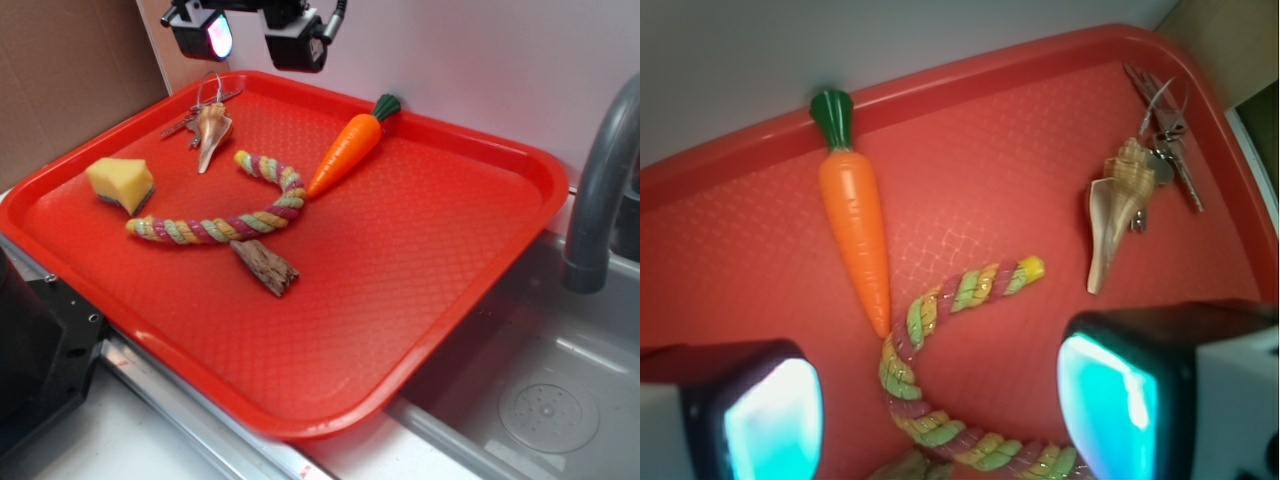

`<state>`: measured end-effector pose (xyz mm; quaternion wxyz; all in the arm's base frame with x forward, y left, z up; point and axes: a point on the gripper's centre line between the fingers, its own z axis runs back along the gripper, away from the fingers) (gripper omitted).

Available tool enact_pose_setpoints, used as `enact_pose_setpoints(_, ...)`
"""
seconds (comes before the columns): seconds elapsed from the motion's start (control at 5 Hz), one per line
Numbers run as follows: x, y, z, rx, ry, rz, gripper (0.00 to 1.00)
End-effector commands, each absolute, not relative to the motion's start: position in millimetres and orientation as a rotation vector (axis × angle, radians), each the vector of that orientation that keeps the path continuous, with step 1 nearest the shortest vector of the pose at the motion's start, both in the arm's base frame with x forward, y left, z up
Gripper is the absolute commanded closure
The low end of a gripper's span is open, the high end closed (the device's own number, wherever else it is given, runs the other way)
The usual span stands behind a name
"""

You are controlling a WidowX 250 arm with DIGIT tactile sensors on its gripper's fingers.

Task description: Grab the carrot.

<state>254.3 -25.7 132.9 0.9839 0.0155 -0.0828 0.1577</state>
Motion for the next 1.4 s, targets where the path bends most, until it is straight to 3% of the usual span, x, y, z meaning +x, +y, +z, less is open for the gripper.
enact_pose_setpoints(0.0, 292.7, -20.8, 127.6, 0.020, -0.242, 0.346, 0.00)
enact_pose_setpoints(0.2, 316.2, -33.0, 109.5, 0.015, -0.318, 0.274, 0.00)
enact_pose_setpoints(0.4, 332.9, -29.6, 84.1, -0.042, -0.257, 0.257, 0.00)
enact_pose_setpoints(0.8, 349.4, -20.1, 48.2, -0.050, -0.198, 0.202, 0.00)
enact_pose_setpoints(1.0, 352.7, -26.6, 39.1, -0.057, -0.152, 0.217, 0.21)
enact_pose_setpoints(1.2, 353.2, -44.7, 48.2, 0.019, -0.059, 0.300, 1.00)
